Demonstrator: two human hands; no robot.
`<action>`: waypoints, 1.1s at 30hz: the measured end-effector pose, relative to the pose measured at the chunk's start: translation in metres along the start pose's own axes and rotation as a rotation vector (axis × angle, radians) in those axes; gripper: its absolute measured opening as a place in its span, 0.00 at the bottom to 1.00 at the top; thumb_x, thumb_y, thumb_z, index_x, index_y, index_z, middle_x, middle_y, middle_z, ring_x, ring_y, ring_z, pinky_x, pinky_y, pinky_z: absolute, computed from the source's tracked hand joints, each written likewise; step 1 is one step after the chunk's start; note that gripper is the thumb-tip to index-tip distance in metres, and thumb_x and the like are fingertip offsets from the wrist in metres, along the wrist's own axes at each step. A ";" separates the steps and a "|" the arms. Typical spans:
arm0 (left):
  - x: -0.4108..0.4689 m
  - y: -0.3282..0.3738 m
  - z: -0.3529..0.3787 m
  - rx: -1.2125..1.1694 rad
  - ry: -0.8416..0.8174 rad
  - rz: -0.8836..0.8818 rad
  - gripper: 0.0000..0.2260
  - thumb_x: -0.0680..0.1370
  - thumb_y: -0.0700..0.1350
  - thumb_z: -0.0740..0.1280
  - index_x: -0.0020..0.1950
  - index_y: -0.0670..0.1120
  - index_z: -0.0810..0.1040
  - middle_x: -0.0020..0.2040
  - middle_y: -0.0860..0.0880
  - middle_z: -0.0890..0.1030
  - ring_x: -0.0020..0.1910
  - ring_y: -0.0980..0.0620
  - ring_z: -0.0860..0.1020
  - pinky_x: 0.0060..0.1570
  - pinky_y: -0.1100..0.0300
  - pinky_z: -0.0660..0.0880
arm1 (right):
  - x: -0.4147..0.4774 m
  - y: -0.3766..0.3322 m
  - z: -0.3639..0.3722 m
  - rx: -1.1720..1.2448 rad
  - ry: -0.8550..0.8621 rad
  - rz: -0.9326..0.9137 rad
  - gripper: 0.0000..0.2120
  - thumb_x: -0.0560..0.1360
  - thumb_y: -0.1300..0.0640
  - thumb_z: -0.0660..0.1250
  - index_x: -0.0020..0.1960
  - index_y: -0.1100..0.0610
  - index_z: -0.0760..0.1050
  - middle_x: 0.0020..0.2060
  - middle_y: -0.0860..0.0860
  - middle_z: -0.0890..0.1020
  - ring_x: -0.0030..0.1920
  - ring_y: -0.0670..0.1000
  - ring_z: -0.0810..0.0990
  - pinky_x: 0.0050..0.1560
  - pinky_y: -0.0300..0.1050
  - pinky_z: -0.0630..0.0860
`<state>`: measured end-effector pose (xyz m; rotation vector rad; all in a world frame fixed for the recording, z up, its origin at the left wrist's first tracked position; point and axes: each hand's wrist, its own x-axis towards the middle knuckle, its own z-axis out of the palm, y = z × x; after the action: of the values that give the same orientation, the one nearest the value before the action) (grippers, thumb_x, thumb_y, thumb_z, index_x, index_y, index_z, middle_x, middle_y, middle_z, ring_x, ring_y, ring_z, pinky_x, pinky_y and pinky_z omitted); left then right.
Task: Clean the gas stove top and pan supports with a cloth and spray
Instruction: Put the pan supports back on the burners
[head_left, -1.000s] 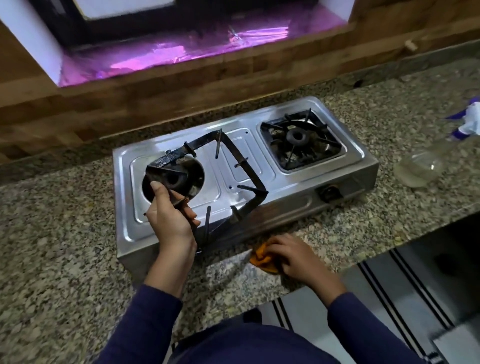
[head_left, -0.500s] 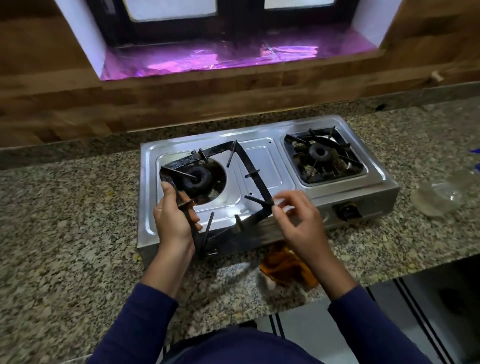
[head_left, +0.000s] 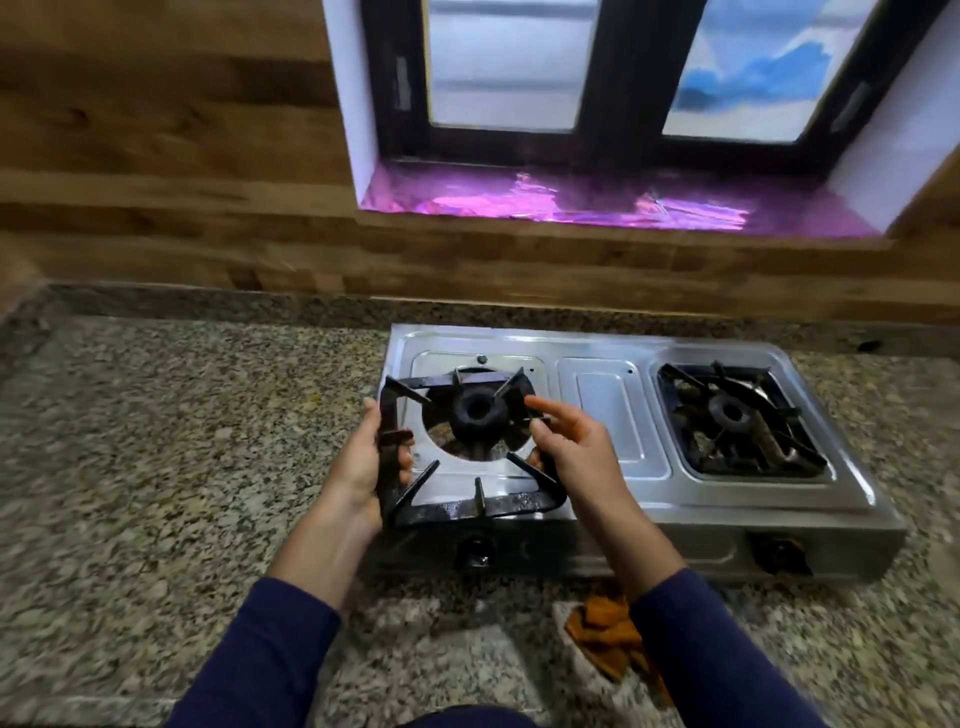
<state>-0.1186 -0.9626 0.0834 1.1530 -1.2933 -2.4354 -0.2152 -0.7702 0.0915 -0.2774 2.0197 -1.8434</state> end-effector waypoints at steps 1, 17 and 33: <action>0.002 0.003 -0.003 -0.031 -0.027 -0.016 0.25 0.81 0.62 0.54 0.39 0.43 0.76 0.24 0.50 0.75 0.19 0.56 0.69 0.22 0.65 0.68 | 0.002 0.003 0.004 -0.006 0.044 0.005 0.09 0.79 0.66 0.64 0.56 0.60 0.80 0.38 0.56 0.81 0.30 0.48 0.76 0.36 0.42 0.76; 0.022 0.015 -0.002 0.261 -0.143 0.013 0.31 0.70 0.28 0.71 0.68 0.49 0.69 0.53 0.42 0.85 0.52 0.44 0.83 0.42 0.58 0.80 | 0.063 0.028 -0.001 -0.060 0.272 0.051 0.07 0.76 0.62 0.69 0.43 0.52 0.81 0.39 0.53 0.85 0.42 0.52 0.83 0.47 0.50 0.79; 0.079 0.054 0.014 0.753 -0.116 0.463 0.11 0.67 0.28 0.75 0.37 0.44 0.81 0.46 0.43 0.84 0.47 0.46 0.83 0.51 0.58 0.80 | 0.026 0.041 -0.005 -0.468 0.236 -0.189 0.07 0.79 0.53 0.68 0.44 0.53 0.73 0.34 0.48 0.80 0.35 0.46 0.79 0.38 0.49 0.77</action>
<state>-0.1943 -1.0235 0.0847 0.6940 -2.3113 -1.7290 -0.2363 -0.7709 0.0471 -0.4062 2.6634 -1.5385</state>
